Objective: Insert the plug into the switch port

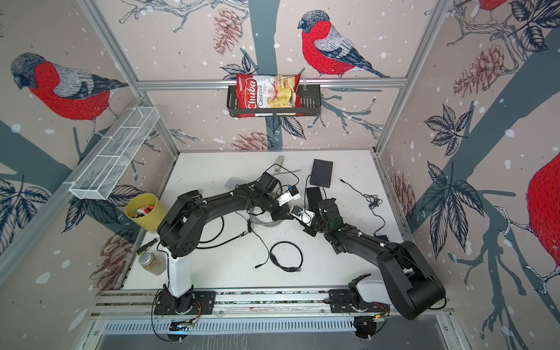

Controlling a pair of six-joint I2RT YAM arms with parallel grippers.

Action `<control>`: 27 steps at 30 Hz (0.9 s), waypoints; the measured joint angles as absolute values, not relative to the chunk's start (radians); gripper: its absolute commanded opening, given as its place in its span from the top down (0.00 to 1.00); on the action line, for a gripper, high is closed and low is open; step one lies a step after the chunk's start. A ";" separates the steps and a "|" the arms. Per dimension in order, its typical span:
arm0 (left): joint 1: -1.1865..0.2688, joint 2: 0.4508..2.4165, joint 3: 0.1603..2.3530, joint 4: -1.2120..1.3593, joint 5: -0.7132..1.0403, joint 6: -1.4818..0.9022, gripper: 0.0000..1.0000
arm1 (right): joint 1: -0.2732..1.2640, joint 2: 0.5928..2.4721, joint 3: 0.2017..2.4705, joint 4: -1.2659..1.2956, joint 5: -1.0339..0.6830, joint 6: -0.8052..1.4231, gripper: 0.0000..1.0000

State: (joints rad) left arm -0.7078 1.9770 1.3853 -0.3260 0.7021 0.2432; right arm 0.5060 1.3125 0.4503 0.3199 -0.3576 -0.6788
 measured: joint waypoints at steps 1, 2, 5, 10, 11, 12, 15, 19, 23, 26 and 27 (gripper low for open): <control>-0.708 1.977 1.385 -0.326 0.702 0.243 1.00 | 0.507 1.314 0.451 0.320 -0.358 -0.682 0.80; -0.708 1.977 1.385 -0.326 0.702 0.243 1.00 | 0.508 1.315 0.451 0.319 -0.358 -0.682 0.82; -0.708 1.977 1.385 -0.325 0.704 0.243 1.00 | 0.512 1.320 0.453 0.310 -0.358 -0.683 0.87; -0.708 1.976 1.385 -0.325 0.706 0.243 1.00 | 0.516 1.332 0.459 0.301 -0.357 -0.690 0.94; -0.708 1.976 1.385 -0.325 0.706 0.243 0.98 | 0.516 1.332 0.459 0.299 -0.356 -0.690 0.95; -0.708 1.976 1.385 -0.325 0.706 0.243 0.90 | 0.516 1.330 0.458 0.298 -0.356 -0.689 0.96; -0.707 1.970 1.378 -0.318 0.710 0.242 0.66 | 0.516 1.318 0.453 0.295 -0.354 -0.689 0.96; -0.691 1.937 1.332 -0.279 0.709 0.201 0.53 | 0.513 1.304 0.446 0.294 -0.351 -0.683 0.96; -0.641 1.873 1.206 -0.119 0.710 0.058 0.46 | 0.509 1.298 0.438 0.293 -0.348 -0.676 0.96; -0.632 1.819 1.082 0.047 0.730 -0.076 0.43 | 0.506 1.297 0.430 0.294 -0.348 -0.667 0.97; -0.632 1.810 1.051 0.109 0.745 -0.117 0.44 | 0.505 1.297 0.427 0.294 -0.348 -0.657 0.96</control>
